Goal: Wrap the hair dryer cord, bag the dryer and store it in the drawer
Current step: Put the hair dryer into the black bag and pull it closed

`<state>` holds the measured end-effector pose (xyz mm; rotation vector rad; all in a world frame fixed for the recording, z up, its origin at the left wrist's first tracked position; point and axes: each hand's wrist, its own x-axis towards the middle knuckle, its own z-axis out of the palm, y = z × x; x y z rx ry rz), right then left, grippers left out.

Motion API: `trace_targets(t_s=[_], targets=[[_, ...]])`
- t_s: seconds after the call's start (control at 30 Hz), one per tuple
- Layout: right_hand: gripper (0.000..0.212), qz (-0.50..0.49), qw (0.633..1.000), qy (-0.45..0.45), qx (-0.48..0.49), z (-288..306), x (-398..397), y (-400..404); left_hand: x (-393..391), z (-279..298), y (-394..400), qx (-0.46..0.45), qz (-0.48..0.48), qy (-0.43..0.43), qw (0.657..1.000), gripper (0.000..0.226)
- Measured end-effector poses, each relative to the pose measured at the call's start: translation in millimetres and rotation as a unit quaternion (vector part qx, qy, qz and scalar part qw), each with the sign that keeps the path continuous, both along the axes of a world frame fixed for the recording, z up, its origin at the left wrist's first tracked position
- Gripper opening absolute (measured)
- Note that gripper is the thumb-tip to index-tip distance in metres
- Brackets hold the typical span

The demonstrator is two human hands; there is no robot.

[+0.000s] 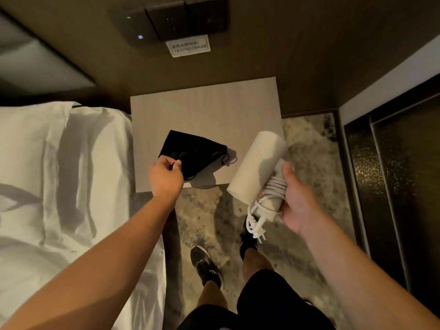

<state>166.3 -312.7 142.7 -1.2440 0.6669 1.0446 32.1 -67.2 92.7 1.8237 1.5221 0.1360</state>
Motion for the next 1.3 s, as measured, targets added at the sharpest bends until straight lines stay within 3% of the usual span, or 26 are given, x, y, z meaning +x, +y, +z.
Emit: trace_targets(t_s=[0.23,0.4,0.53,0.67,0.93,1.13,1.3], targets=[[0.047,0.008,0.995,-0.075,0.067,93.0,-51.8,10.5,-64.8,110.9,-5.8,0.070,-0.091,-0.089,0.989,0.009],[0.056,-0.002,0.985,-0.108,0.137,160.9,-96.1,8.2,-111.9,184.7,-23.0,0.038,-0.207,-0.137,0.968,0.025],[0.047,-0.044,0.976,-0.146,0.157,203.1,-125.8,9.6,-144.6,229.1,-32.8,-0.046,-0.241,-0.146,0.958,0.020],[0.046,-0.057,0.960,-0.203,0.186,232.6,-150.3,20.3,-171.1,264.3,-33.2,-0.102,-0.284,-0.164,0.939,0.042],[0.039,-0.038,0.907,-0.344,0.241,285.7,-176.1,46.5,-207.8,323.0,-20.2,-0.228,-0.288,-0.243,0.898,0.063],[0.045,0.013,0.869,-0.415,0.269,310.9,-200.3,60.7,-221.4,344.4,-5.5,-0.382,-0.253,-0.342,0.820,0.057],[0.058,0.063,0.841,-0.501,0.195,312.0,-223.9,66.7,-224.6,362.6,7.6,-0.377,-0.189,-0.415,0.806,0.054]])
